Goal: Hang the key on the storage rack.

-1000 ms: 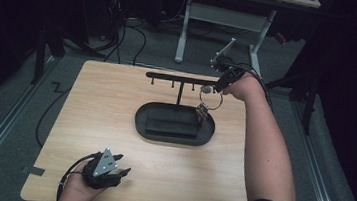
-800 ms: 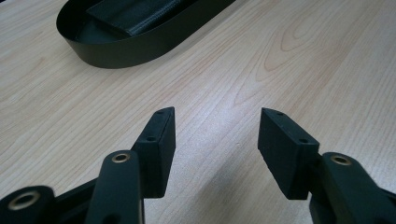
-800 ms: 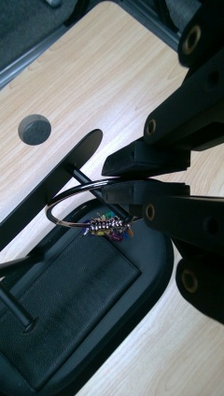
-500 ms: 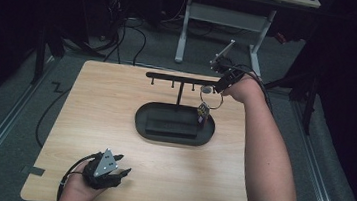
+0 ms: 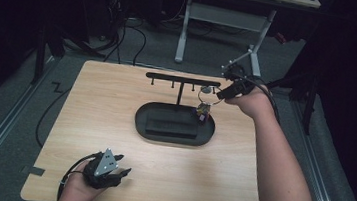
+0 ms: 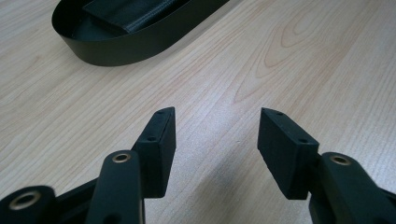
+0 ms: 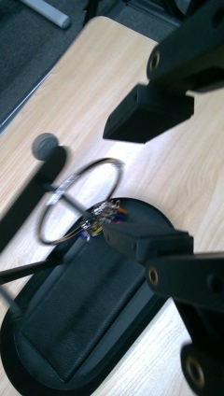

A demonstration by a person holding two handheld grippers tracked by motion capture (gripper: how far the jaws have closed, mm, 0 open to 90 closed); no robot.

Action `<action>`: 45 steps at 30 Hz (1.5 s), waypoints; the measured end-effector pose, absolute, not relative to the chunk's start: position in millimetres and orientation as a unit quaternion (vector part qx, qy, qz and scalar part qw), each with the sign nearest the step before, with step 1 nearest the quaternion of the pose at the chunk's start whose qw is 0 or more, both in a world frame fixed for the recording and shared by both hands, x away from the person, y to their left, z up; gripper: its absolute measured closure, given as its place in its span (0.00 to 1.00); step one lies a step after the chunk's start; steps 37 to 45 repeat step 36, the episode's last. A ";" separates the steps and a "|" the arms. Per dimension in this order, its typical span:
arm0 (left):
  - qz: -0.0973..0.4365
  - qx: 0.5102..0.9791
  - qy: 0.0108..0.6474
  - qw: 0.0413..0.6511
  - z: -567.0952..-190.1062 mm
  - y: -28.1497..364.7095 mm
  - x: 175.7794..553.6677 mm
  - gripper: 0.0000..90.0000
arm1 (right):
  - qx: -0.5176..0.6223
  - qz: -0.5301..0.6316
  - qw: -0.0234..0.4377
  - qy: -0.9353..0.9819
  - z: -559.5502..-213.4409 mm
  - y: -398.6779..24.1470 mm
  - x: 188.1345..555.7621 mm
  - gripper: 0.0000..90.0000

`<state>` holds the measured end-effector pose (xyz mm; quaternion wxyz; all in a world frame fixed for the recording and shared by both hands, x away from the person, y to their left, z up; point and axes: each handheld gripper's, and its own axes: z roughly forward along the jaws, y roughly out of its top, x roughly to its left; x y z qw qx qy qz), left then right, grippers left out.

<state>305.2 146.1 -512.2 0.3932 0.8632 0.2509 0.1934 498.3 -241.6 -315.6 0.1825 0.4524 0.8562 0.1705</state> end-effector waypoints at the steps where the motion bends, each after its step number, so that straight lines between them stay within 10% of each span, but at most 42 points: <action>1: 0.194 0.863 0.252 0.393 -512.2 146.1 305.2 0.53 | 0.458 0.176 0.182 0.852 -318.7 -245.9 492.9 0.49; 28: 0.175 0.865 0.257 0.394 -521.1 136.4 306.1 0.50 | 0.489 0.345 0.269 0.754 -507.5 -300.5 316.1 0.33; 45: 0.172 0.858 0.272 0.400 -520.8 139.6 309.9 0.50 | 0.482 0.367 0.267 0.749 -509.0 -301.8 303.6 0.30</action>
